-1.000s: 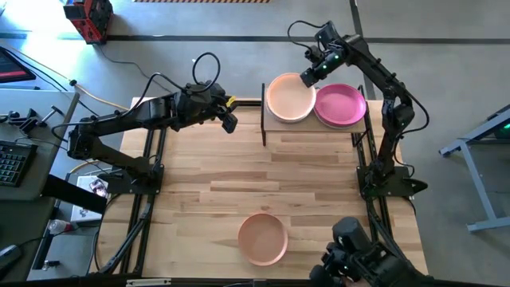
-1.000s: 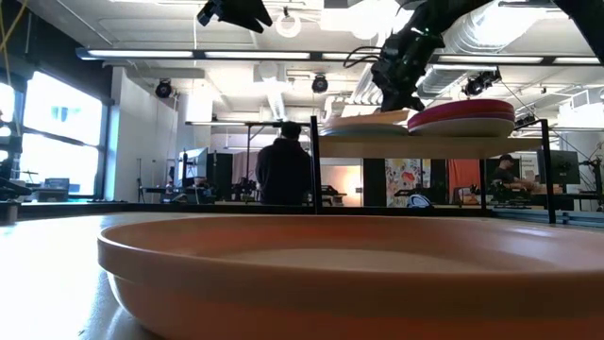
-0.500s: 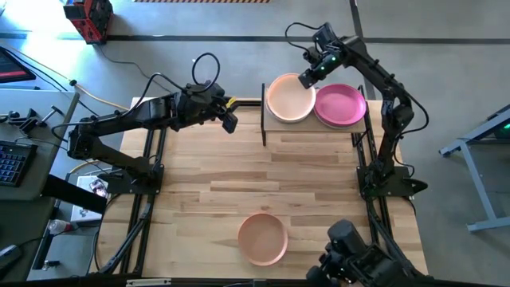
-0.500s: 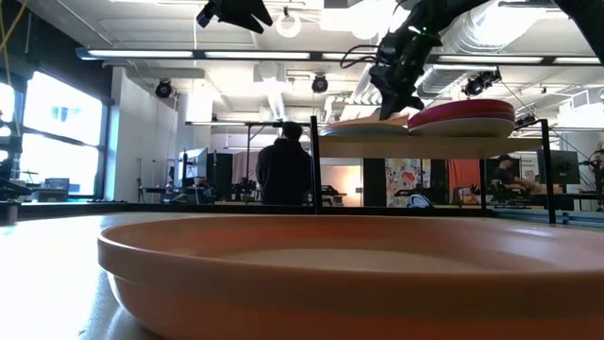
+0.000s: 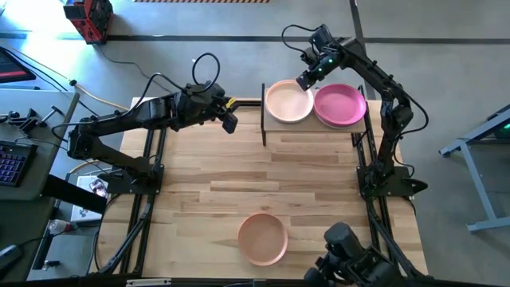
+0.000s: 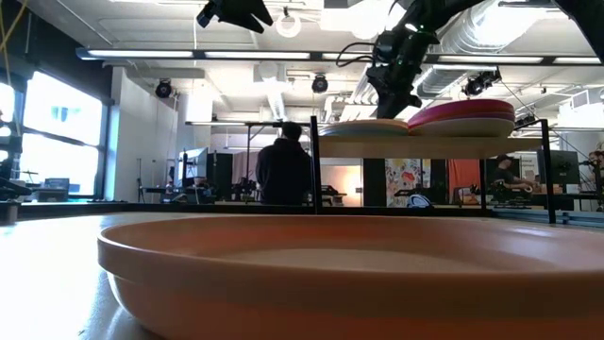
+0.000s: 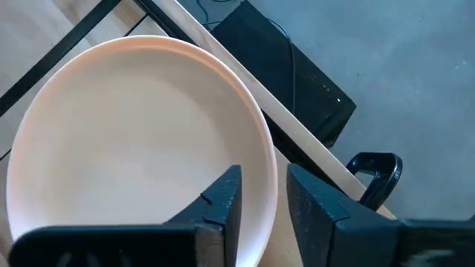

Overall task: Place and stack plates onto a shelf
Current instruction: Stack the light brown plate on the light yellow plate on the shelf

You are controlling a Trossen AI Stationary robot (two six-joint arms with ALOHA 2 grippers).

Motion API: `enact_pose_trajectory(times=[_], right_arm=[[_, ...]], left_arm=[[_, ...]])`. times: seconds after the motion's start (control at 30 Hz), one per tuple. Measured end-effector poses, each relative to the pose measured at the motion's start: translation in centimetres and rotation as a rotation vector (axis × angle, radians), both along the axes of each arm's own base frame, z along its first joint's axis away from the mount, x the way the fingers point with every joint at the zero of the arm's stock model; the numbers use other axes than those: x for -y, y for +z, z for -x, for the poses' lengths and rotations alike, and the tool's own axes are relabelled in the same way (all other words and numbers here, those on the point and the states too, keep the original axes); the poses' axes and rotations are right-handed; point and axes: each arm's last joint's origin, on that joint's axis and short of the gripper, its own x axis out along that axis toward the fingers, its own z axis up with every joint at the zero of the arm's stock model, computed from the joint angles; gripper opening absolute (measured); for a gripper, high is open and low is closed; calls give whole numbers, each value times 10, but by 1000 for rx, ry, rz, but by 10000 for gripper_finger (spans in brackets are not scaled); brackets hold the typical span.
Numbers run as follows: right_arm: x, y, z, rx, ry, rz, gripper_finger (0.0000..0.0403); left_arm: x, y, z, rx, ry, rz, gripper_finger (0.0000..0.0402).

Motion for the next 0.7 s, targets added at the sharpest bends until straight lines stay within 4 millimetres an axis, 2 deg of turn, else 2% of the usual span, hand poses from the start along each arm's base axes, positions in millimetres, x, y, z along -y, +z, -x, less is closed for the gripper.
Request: enact_pose_trajectory(times=[0.2, 0.33, 0.5, 0.7], right_arm=[[-2, 9, 1, 19, 4, -7, 92], [-13, 24, 0, 60, 27, -79, 92], [-40, 38, -8, 61, 82, -194, 92], [-89, 37, -36, -37, 177, -316, 92]], left_arm=[[0, 0, 0, -1, -5, 3, 115], [2, -3, 0, -21, -60, 39, 115], [4, -10, 3, -90, -112, 89, 115], [8, -20, 9, -210, -135, 139, 115]])
